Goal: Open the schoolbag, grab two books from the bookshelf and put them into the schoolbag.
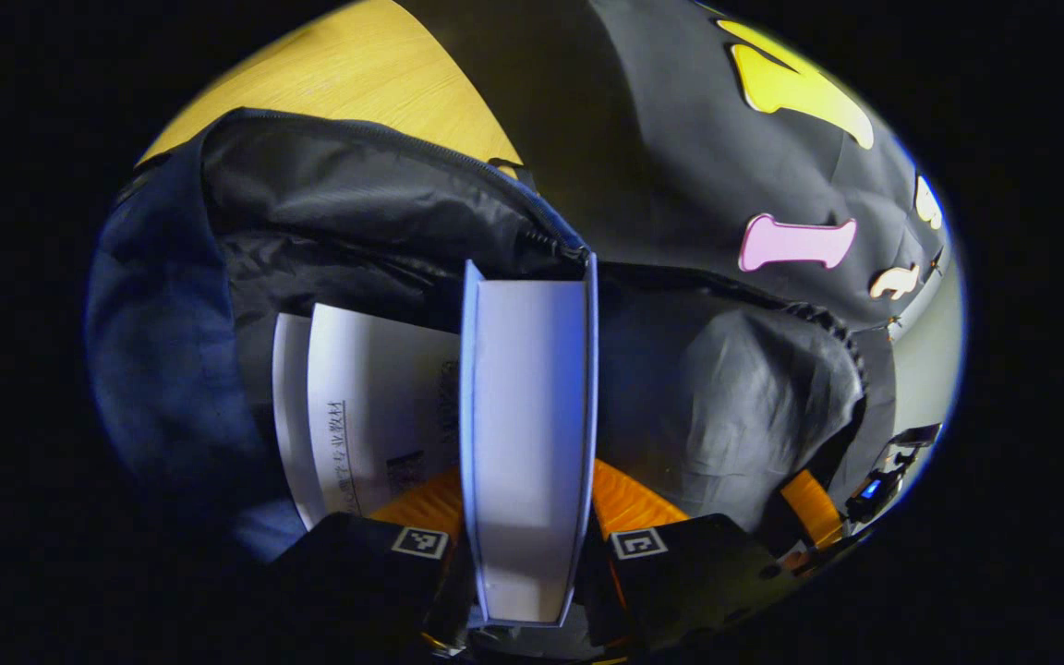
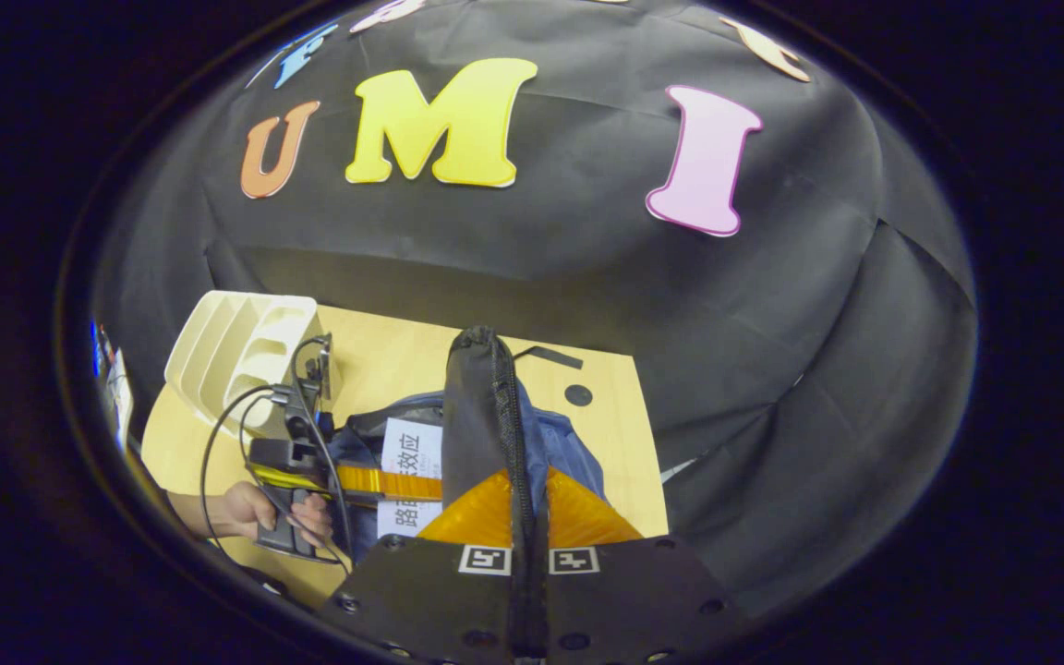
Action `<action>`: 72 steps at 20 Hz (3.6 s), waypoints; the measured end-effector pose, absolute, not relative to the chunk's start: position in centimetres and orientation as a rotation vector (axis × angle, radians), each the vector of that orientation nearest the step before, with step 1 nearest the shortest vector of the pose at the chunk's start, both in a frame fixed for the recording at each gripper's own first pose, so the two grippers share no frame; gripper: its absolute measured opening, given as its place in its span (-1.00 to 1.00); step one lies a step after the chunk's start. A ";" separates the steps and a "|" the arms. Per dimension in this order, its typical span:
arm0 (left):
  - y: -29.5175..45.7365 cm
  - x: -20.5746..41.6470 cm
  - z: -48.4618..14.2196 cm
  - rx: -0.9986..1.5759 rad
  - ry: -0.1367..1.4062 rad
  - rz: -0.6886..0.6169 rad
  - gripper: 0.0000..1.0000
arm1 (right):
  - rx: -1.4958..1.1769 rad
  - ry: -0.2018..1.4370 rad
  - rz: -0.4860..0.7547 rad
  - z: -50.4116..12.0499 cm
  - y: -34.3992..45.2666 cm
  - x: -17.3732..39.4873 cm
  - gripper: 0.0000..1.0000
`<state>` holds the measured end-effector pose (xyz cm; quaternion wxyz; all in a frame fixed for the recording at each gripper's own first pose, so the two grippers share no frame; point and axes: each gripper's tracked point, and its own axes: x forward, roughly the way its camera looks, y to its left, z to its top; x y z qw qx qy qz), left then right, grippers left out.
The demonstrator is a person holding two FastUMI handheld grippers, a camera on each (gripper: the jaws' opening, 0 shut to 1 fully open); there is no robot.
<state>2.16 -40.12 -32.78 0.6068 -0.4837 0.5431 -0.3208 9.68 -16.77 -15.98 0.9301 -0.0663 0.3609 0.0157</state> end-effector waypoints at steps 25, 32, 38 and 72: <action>-18.9 -2.5 -21.9 -0.135 1.227 -0.433 0.57 | -0.026 0.727 0.133 -17.8 -7.4 6.6 -1.00; -10.3 -2.7 -15.6 -0.101 1.051 -0.300 0.57 | -0.033 0.744 0.201 -21.4 -1.4 5.2 -0.99; -5.3 -0.8 -8.5 -0.045 0.706 -0.251 0.58 | -0.011 0.786 0.258 -27.1 3.2 4.1 -0.99; 1.3 4.3 2.9 -0.073 0.263 -0.082 0.98 | 0.066 0.132 0.191 -3.1 4.1 8.2 0.87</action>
